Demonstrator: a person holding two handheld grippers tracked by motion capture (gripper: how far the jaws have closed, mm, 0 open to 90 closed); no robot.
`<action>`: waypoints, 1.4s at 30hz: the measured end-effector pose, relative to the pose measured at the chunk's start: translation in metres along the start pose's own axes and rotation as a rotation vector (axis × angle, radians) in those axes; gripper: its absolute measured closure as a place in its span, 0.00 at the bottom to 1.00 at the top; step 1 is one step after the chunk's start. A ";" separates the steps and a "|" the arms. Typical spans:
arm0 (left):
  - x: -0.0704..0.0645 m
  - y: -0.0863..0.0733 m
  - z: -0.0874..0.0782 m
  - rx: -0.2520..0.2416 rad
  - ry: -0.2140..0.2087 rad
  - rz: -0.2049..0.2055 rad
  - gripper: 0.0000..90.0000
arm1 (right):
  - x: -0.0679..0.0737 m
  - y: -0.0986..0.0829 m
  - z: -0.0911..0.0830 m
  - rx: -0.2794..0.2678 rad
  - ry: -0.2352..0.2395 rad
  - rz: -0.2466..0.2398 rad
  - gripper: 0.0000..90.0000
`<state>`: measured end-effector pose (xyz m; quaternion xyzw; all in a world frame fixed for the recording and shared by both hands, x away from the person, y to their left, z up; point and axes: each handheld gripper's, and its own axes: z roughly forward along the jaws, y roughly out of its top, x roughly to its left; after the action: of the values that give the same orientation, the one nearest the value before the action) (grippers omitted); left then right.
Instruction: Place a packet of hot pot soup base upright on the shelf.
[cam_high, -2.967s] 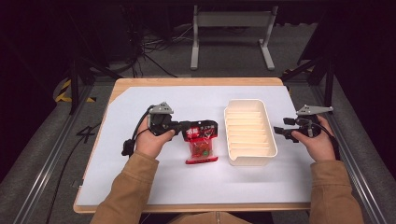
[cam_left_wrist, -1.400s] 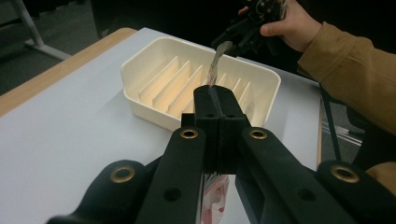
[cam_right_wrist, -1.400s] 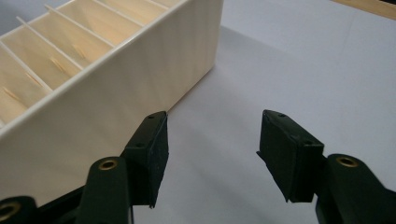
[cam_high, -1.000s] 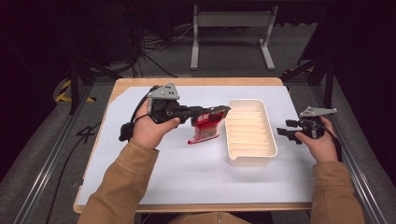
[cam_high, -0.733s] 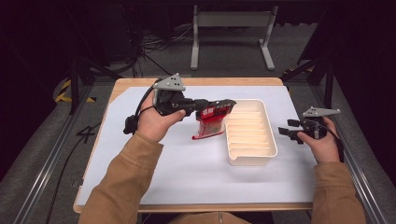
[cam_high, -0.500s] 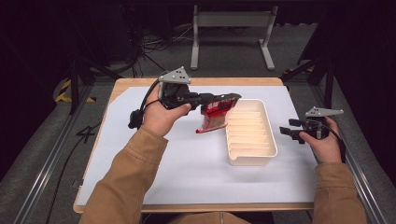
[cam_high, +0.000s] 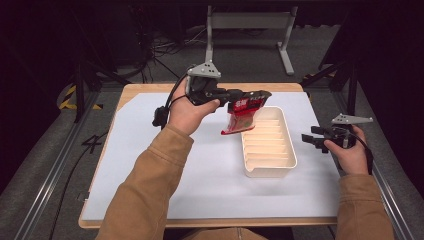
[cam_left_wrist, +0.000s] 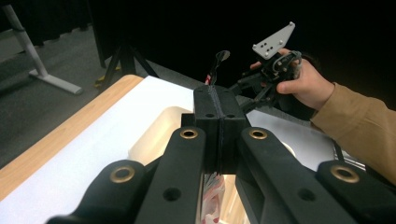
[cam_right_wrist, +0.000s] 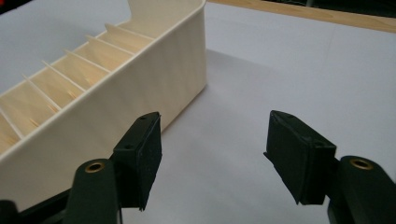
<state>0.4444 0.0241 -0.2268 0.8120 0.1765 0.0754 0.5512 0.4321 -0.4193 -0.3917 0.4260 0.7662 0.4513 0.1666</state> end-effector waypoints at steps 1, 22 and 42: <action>0.002 0.002 0.004 -0.004 0.003 0.005 1.00 | 0.000 0.000 -0.001 -0.010 0.003 0.002 0.40; 0.009 0.013 0.039 -0.077 0.047 0.027 1.00 | -0.005 -0.001 -0.005 -0.020 -0.004 0.018 0.40; 0.010 0.008 0.078 -0.105 0.042 0.055 1.00 | -0.007 -0.003 -0.007 -0.027 -0.005 0.031 0.41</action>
<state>0.4795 -0.0423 -0.2500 0.7849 0.1614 0.1168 0.5868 0.4304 -0.4298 -0.3912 0.4366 0.7530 0.4630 0.1672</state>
